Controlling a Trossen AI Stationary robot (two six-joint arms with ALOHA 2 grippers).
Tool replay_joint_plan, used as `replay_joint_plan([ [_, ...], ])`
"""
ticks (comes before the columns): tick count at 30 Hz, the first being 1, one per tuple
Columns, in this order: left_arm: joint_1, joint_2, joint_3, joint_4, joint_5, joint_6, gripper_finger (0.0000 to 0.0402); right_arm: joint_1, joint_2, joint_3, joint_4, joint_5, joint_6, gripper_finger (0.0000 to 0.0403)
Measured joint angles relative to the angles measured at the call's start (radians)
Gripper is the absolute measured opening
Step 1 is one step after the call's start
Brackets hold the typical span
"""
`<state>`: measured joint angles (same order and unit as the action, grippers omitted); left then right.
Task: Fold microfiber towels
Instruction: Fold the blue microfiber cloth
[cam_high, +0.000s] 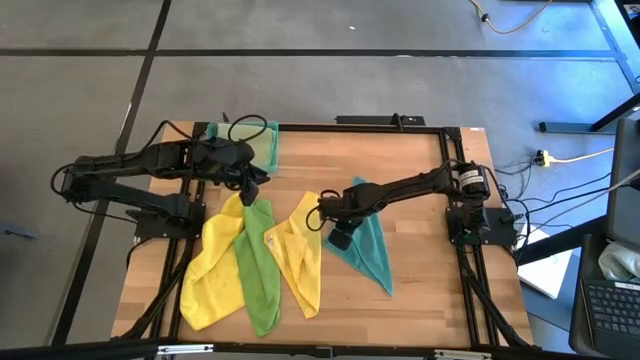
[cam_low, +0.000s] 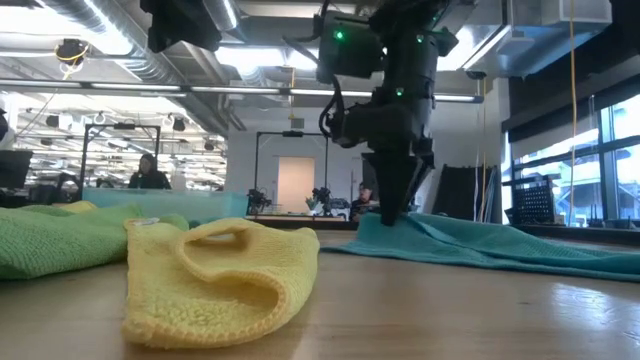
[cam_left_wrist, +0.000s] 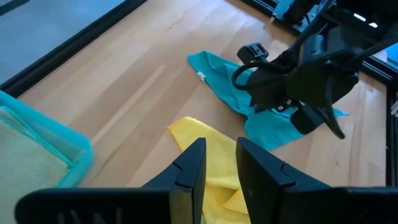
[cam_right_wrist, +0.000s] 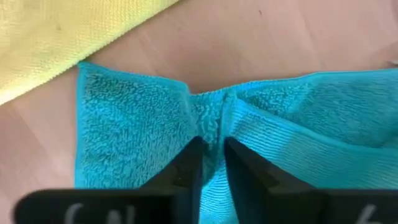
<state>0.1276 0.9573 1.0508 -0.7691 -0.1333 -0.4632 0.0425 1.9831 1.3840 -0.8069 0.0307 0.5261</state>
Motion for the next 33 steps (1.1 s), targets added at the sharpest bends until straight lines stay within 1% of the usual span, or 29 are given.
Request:
replay_joint_plan([
  [6, 0.000, 0.000, 0.000, -0.002, 0.005, -0.024, 0.0082, -0.002, 0.000, -0.045, 0.072, -0.025, 0.050, 0.0136],
  [10, -0.013, 0.000, 0.000, -0.004, 0.005, -0.028, 0.0082, -0.002, 0.000, -0.050, 0.085, -0.025, 0.067, 0.0159],
  [13, -0.033, 0.000, -0.001, -0.004, -0.005, -0.032, 0.0082, -0.002, 0.000, -0.050, 0.102, -0.024, 0.020, 0.0165],
  [17, -0.060, 0.000, -0.019, -0.002, -0.014, -0.055, 0.0082, -0.012, 0.000, -0.050, 0.077, -0.027, -0.009, 0.0167],
  [20, -0.083, 0.000, -0.046, 0.003, -0.009, -0.089, 0.0082, -0.034, 0.000, -0.047, 0.074, -0.075, -0.004, 0.0167],
  [23, -0.111, 0.000, -0.087, 0.042, 0.033, -0.112, 0.0082, -0.055, -0.028, -0.035, 0.070, -0.122, -0.008, 0.0167],
  [25, -0.129, 0.000, -0.125, 0.113, 0.057, -0.111, 0.0082, -0.063, -0.075, -0.032, 0.063, -0.116, -0.026, 0.0167],
  [28, -0.150, 0.000, -0.210, 0.294, 0.065, -0.110, 0.0082, -0.064, -0.147, -0.031, 0.026, -0.055, -0.067, 0.0167],
  [30, -0.155, 0.003, -0.280, 0.478, 0.068, -0.106, 0.0082, -0.063, -0.200, -0.039, 0.009, -0.027, -0.062, 0.0167],
  [33, -0.155, 0.040, -0.394, 0.779, 0.076, -0.109, 0.0082, -0.060, -0.275, -0.091, 0.021, -0.025, -0.026, 0.0167],
])
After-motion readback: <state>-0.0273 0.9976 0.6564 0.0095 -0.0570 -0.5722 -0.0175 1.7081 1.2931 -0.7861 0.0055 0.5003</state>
